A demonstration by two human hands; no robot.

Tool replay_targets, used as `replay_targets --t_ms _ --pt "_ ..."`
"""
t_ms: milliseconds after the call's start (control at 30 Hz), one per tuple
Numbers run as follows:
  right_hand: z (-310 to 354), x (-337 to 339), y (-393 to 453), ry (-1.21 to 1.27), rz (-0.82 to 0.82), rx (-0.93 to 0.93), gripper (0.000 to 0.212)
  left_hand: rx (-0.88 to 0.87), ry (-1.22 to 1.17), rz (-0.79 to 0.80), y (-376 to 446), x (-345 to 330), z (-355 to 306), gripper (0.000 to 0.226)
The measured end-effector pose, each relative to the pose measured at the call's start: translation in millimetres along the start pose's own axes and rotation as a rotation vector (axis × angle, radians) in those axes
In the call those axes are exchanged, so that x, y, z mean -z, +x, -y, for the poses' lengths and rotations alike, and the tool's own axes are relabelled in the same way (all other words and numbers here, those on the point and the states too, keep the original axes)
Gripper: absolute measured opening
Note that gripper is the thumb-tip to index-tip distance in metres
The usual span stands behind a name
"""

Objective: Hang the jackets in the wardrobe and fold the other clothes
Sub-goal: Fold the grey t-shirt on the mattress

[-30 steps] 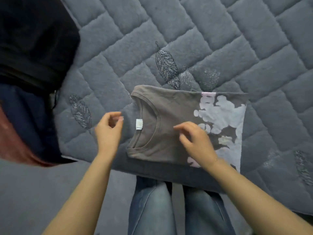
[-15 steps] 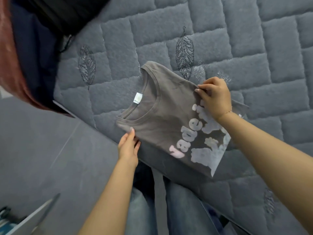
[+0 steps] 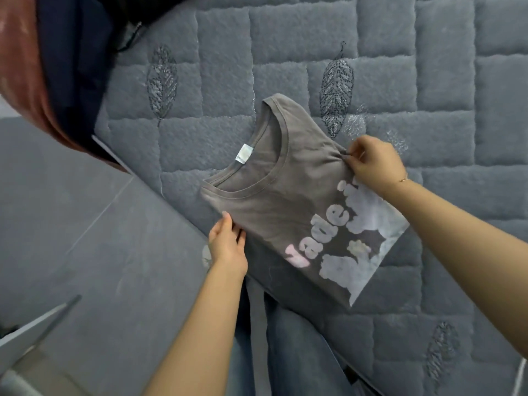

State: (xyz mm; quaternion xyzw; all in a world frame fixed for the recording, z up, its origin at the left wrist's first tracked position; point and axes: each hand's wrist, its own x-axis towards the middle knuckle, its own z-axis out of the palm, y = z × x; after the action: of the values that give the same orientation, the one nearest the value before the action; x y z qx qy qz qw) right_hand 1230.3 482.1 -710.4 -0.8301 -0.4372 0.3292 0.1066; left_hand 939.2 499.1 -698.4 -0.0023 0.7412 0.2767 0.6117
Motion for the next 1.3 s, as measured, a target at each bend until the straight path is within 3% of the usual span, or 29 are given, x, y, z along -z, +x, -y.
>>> replay_targets --t_ms 100,233,400,533,700,867,1033,1200,1300 --pt "12.0 6.0 11.5 0.255 0.008 -0.022 0.030 0.099 0.022 0.082 -10.9 0.9 16.4 0.046" --pt "30.5 7.8 34.8 0.445 0.352 -0.088 0.015 0.148 -0.011 0.183 -10.0 -3.0 32.8 0.052" --pt "56.1 6.6 67.1 0.428 0.672 -0.085 0.056 0.142 -0.041 0.227 -5.8 -7.0 41.1 0.056" --pt "65.5 -3.2 71.2 0.487 0.719 -0.136 0.043 0.159 -0.132 0.332 -6.2 -1.9 42.7 0.062" --pt "74.7 10.7 34.3 0.685 0.617 -0.147 0.042 0.154 -0.121 0.388 -22.9 5.1 26.0 0.061" --pt "123.6 51.4 -33.4 0.799 0.521 -0.008 0.036 -0.062 -0.215 0.473 -75.0 47.0 -26.8 0.041" --pt "228.9 80.3 -131.1 0.854 0.463 0.185 0.042 -0.344 -0.220 0.506 -155.8 141.1 -101.0 0.036" --pt "369.3 95.8 -233.1 0.887 0.480 0.431 0.037 -0.645 -0.197 0.436 -243.6 274.7 -185.3 0.034" --pt "459.9 100.7 -292.0 0.899 0.558 0.577 0.034 -0.795 -0.232 0.312 -302.0 358.7 -229.3 0.035"
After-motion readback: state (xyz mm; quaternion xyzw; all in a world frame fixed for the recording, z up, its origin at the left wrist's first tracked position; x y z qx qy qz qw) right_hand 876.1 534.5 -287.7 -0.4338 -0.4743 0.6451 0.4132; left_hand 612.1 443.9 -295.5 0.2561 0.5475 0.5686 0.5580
